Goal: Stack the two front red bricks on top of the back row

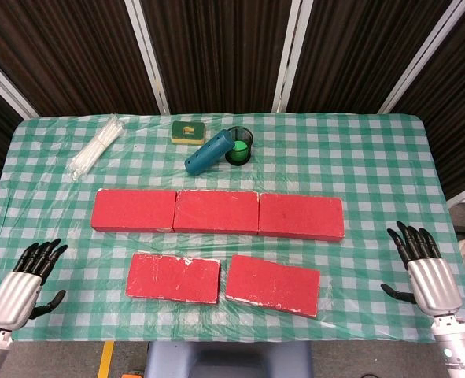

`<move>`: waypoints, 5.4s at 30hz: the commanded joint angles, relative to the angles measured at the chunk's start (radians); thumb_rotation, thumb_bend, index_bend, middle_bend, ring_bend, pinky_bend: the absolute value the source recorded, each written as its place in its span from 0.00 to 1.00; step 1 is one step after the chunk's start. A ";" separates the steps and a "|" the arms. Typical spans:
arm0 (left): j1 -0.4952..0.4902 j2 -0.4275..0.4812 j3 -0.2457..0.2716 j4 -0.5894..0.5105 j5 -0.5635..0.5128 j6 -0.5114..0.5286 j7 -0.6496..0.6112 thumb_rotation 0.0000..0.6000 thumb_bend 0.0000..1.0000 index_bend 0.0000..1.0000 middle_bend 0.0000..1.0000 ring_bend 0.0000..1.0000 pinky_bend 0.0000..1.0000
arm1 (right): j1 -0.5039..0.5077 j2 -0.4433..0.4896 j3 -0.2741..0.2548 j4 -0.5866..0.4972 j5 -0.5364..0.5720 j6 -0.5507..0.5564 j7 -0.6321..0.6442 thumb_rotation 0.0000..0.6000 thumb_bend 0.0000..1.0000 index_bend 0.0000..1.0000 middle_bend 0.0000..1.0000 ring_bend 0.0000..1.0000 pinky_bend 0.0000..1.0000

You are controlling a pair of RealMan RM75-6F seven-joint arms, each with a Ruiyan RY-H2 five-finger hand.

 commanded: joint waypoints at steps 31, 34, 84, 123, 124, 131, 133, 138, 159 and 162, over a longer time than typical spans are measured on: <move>-0.449 -0.195 0.034 0.001 0.164 -0.491 -0.189 1.00 0.29 0.00 0.00 0.00 0.00 | -0.002 0.032 -0.066 -0.009 -0.089 -0.019 0.042 1.00 0.17 0.00 0.00 0.00 0.00; -0.463 -0.204 0.031 0.012 0.135 -0.520 -0.140 1.00 0.29 0.00 0.00 0.00 0.00 | -0.003 0.035 -0.065 -0.011 -0.083 -0.022 0.034 1.00 0.17 0.00 0.00 0.00 0.00; -0.599 -0.236 0.036 0.095 -0.091 -0.663 -0.105 1.00 0.35 0.05 0.60 0.45 0.43 | 0.010 0.015 -0.047 -0.027 -0.022 -0.068 -0.032 1.00 0.17 0.00 0.00 0.00 0.00; -0.751 -0.263 -0.233 0.123 -0.498 -0.709 0.168 1.00 0.37 0.09 0.78 0.64 0.63 | 0.028 0.018 -0.030 -0.022 0.026 -0.105 -0.028 1.00 0.17 0.00 0.00 0.00 0.00; -0.757 -0.275 -0.234 0.141 -0.495 -0.712 0.168 1.00 0.37 0.09 0.78 0.64 0.63 | 0.028 0.018 -0.029 -0.022 0.029 -0.104 -0.030 1.00 0.17 0.00 0.00 0.00 0.00; -0.803 -0.313 -0.236 0.221 -0.459 -0.779 0.103 1.00 0.37 0.10 0.77 0.64 0.61 | 0.013 0.022 -0.023 -0.020 0.052 -0.085 -0.039 1.00 0.17 0.00 0.00 0.00 0.00; -0.812 -0.313 -0.232 0.227 -0.449 -0.798 0.088 1.00 0.37 0.10 0.76 0.63 0.59 | 0.013 0.022 -0.023 -0.019 0.055 -0.087 -0.040 1.00 0.17 0.00 0.00 0.00 0.00; -0.829 -0.316 -0.228 0.247 -0.423 -0.818 0.052 1.00 0.37 0.10 0.71 0.57 0.58 | 0.017 0.019 -0.022 -0.013 0.062 -0.100 -0.046 1.00 0.17 0.00 0.00 0.00 0.00; -0.872 -0.289 -0.220 0.292 -0.448 -0.916 -0.016 1.00 0.37 0.09 0.50 0.33 0.40 | 0.019 0.009 -0.012 -0.015 0.085 -0.103 -0.069 1.00 0.17 0.00 0.00 0.00 0.00; -0.873 -0.285 -0.219 0.289 -0.445 -0.922 -0.028 1.00 0.37 0.09 0.41 0.24 0.32 | 0.018 0.009 -0.012 -0.016 0.086 -0.102 -0.071 1.00 0.17 0.00 0.00 0.00 0.00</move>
